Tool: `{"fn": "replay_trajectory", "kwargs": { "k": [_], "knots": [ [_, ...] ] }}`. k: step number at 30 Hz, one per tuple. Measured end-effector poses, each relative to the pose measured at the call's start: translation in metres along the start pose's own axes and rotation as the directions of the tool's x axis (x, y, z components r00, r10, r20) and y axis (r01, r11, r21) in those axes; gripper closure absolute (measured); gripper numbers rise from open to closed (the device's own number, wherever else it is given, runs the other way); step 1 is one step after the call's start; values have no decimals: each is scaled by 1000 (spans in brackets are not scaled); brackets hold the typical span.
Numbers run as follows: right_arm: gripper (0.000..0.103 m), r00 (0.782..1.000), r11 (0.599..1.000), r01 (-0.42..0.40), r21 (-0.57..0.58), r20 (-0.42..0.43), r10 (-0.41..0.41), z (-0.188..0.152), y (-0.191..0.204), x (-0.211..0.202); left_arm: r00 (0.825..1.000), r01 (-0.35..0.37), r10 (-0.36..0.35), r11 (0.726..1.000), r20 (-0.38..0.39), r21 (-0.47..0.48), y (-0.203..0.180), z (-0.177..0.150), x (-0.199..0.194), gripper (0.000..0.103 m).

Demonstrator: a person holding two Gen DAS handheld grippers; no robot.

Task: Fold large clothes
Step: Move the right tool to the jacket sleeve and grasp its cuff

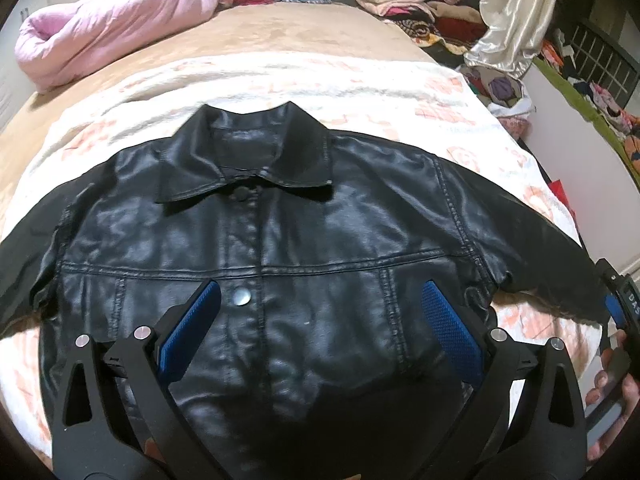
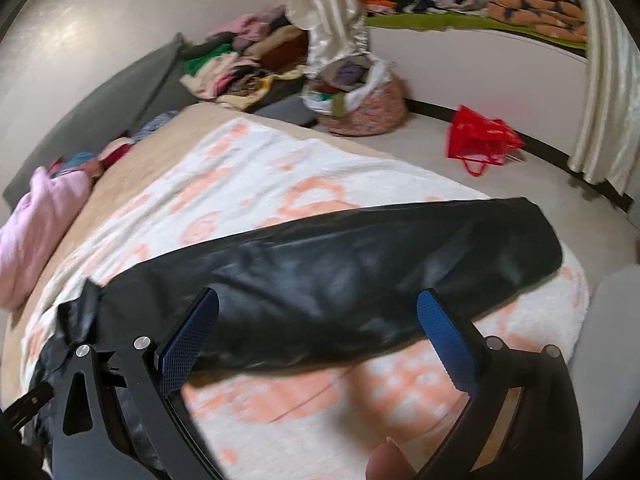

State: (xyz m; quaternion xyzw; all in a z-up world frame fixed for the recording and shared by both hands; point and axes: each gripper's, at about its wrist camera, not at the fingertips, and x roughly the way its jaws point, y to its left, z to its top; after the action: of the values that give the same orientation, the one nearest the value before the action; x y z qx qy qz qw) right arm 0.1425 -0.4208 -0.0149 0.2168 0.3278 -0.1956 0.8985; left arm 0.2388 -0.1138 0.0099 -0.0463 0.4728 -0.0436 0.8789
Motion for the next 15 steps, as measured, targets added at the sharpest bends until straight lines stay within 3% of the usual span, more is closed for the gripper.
{"fn": "replay_trajectory", "kwargs": {
  "k": [6, 10, 15],
  "knots": [
    [4, 994, 979, 109, 170, -27, -106, 3, -52, 20, 1000, 16, -15, 999, -17, 48, -22, 3, 16, 9],
    [4, 984, 926, 181, 331, -65, -169, 1, -94, 33, 999, 16, -14, 998, -31, 56, -28, 3, 25, 9],
    [4, 985, 870, 167, 463, -124, -123, -3, -128, 58, 999, 16, -14, 998, -32, 53, -30, 5, 29, 9]
  ]
}}
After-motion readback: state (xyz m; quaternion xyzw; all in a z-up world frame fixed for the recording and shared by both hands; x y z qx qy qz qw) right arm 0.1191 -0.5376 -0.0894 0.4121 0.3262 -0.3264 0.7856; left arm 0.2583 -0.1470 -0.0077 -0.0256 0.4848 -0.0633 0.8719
